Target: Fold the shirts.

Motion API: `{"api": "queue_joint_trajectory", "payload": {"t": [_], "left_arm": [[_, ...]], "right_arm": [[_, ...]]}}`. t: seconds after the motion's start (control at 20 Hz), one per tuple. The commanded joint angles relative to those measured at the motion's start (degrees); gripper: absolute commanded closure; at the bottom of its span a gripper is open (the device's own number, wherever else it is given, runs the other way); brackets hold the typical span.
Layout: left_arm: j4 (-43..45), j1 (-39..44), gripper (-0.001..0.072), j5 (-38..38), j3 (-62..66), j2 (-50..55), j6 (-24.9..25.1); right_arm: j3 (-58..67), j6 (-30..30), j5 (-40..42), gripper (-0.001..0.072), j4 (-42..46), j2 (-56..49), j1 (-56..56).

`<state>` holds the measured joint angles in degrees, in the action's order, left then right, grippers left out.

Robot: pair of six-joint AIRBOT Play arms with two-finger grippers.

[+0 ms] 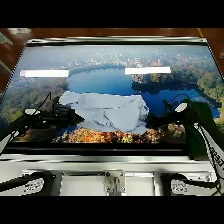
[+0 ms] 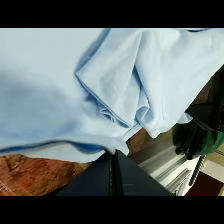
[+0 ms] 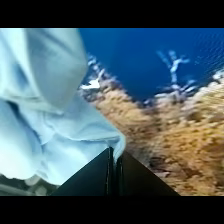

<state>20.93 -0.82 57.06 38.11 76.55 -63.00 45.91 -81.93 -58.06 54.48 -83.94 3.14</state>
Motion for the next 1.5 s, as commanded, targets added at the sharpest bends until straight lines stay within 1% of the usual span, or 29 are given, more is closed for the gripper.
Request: {"api": "queue_joint_trajectory", "payload": {"t": [0.0,0.1,0.2,0.3,0.45,0.5,0.55,0.65,0.75,0.8,0.85,0.95,1.0,1.1,1.25,1.35,1.45], "left_arm": [[0.0,0.0,0.0673,-0.1,0.7,-0.4,1.0],[0.0,-0.2,0.0673,-0.1,2.9,-2.2,1.6],[0.1,-0.6,0.0674,0.1,7.5,-6.1,2.4],[0.0,-0.6,0.0673,1.6,14.0,-11.3,7.5],[0.0,-2.0,0.0673,1.5,28.4,-20.3,7.7],[0.0,-3.1,0.0673,0.8,34.0,-22.6,7.3],[0.0,-4.8,0.0673,-0.9,40.4,-25.0,5.8],[0.0,-8.9,0.0673,-4.7,52.3,-28.3,4.1],[0.1,-13.0,0.0673,-5.9,61.9,-30.4,3.7],[0.1,-14.8,0.0673,-5.9,65.2,-31.2,3.7],[0.6,-16.6,0.0673,-5.9,67.5,-32.1,2.6],[5.5,-19.1,0.0672,-5.0,68.9,-34.3,-1.5],[9.4,-19.7,0.0673,-3.2,68.9,-35.3,-3.8],[17.2,-19.9,0.0673,3.4,68.9,-36.5,-8.5],[22.5,-19.9,0.0673,14.2,68.9,-36.9,-14.1],[26.4,-19.9,0.0672,19.9,68.9,-36.7,-16.5],[31.7,-19.9,0.0672,24.1,68.4,-36.3,-17.6]], "right_arm": [[0.1,3.9,0.1,0.0645,0.2,0.3,-3.1],[1.2,4.0,-1.4,0.0645,3.6,2.8,-2.8],[4.7,4.0,-4.2,0.0645,10.6,7.9,-2.2],[10.9,4.1,-6.1,0.0646,17.2,15.1,-1.5],[23.6,4.3,-4.6,0.0646,22.9,27.3,-0.6],[28.0,4.2,-3.0,0.0646,24.8,30.7,-0.6],[32.9,4.2,-1.2,0.0646,25.9,33.9,-0.6],[42.1,4.2,1.1,0.0646,26.2,38.4,-0.6],[49.4,4.3,2.0,0.0646,26.3,41.6,-0.6],[51.8,4.3,1.9,0.0646,26.4,42.7,-0.6],[53.8,4.2,1.3,0.0646,27.0,43.8,-0.6],[56.0,4.3,-0.7,0.0646,27.4,45.7,-0.6],[56.3,4.3,-1.4,0.0646,28.2,46.7,-0.6],[56.3,4.2,-2.5,0.0646,29.9,48.7,-0.6],[56.3,4.2,-4.2,0.0646,29.8,50.4,-0.6],[56.3,3.9,-5.3,0.0646,28.8,50.3,-0.6],[56.3,2.7,-6.4,0.0646,26.3,48.6,-0.6]]}}
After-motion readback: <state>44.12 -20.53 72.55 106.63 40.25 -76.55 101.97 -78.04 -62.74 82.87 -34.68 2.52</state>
